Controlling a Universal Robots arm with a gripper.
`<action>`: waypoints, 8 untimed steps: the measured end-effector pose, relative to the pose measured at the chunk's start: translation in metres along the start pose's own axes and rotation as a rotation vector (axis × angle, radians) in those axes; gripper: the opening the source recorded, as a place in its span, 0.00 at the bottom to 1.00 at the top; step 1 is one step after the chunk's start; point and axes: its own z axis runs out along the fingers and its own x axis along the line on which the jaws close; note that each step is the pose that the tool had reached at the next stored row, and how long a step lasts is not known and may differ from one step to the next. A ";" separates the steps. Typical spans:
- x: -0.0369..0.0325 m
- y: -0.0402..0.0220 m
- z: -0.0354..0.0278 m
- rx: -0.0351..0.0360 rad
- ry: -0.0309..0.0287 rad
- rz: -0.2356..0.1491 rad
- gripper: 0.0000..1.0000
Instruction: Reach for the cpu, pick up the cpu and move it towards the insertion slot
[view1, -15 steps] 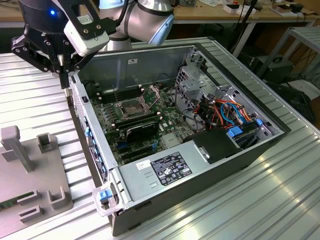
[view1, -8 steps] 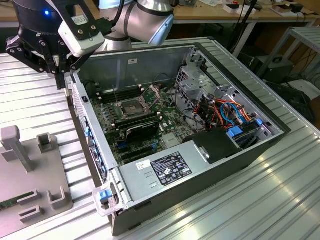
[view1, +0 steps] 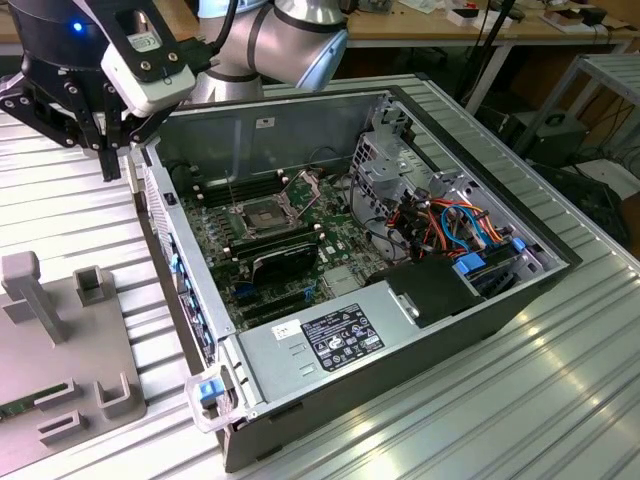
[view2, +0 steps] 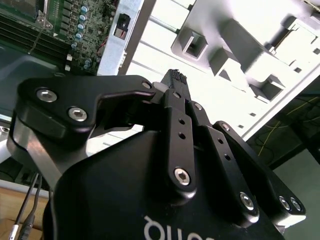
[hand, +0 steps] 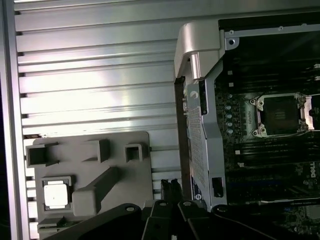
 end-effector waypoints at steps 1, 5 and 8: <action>0.0008 -0.0001 0.0001 0.0000 0.0003 0.000 0.11; 0.0036 -0.0003 0.0003 0.0001 0.0016 0.000 0.11; 0.0058 -0.0005 0.0005 0.0002 0.0027 0.000 0.11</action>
